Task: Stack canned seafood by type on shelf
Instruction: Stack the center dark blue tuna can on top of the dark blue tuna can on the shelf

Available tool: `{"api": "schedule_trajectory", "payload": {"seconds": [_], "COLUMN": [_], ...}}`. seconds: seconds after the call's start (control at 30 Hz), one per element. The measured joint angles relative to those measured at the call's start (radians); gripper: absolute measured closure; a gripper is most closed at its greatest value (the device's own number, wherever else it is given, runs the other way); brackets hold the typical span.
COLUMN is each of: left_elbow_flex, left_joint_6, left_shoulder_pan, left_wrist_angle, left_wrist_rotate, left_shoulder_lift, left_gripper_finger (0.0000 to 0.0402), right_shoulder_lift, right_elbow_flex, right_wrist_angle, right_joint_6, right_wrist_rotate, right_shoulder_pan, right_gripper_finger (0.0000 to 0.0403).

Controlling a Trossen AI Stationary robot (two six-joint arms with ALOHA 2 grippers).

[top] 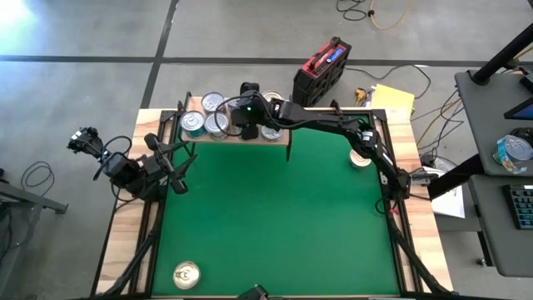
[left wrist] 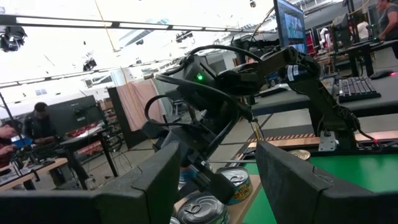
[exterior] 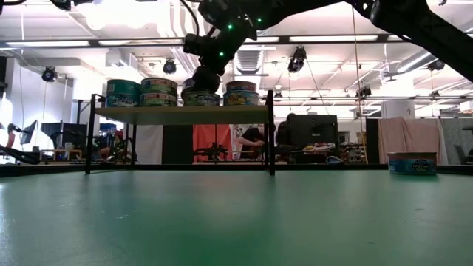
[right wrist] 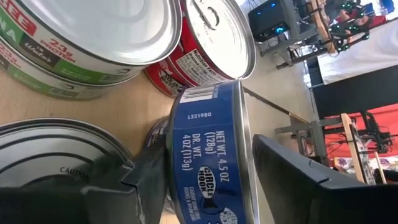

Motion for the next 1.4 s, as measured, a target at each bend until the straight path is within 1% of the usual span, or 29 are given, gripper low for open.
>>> {"api": "schedule_trajectory", "payload": {"seconds": [0.53,0.93,1.17,1.4], "left_elbow_flex": [0.000,0.000,0.000,0.000], "left_joint_6": [0.000,0.000,0.000,0.000], "left_shoulder_pan": [0.000,0.000,0.000,0.000], "left_wrist_angle": [0.000,0.000,-0.003,-0.007], "left_wrist_rotate": [0.000,0.000,0.000,0.000], "left_shoulder_lift": [0.000,0.000,0.000,0.000], "left_gripper_finger": [0.0208,0.0208,0.0208,0.0208], "right_shoulder_lift": [0.000,0.000,-0.001,-0.006], "right_elbow_flex": [0.002,0.003,0.003,0.005], "right_wrist_angle": [-0.001,-0.001,-0.001,0.000], "right_joint_6": [0.027,0.043,0.044,0.045], "right_wrist_rotate": [0.002,0.002,0.002,0.002], "right_shoulder_pan": [0.000,0.000,0.000,0.000], "right_gripper_finger": [0.0122,0.0082,0.0063,0.0053]}}
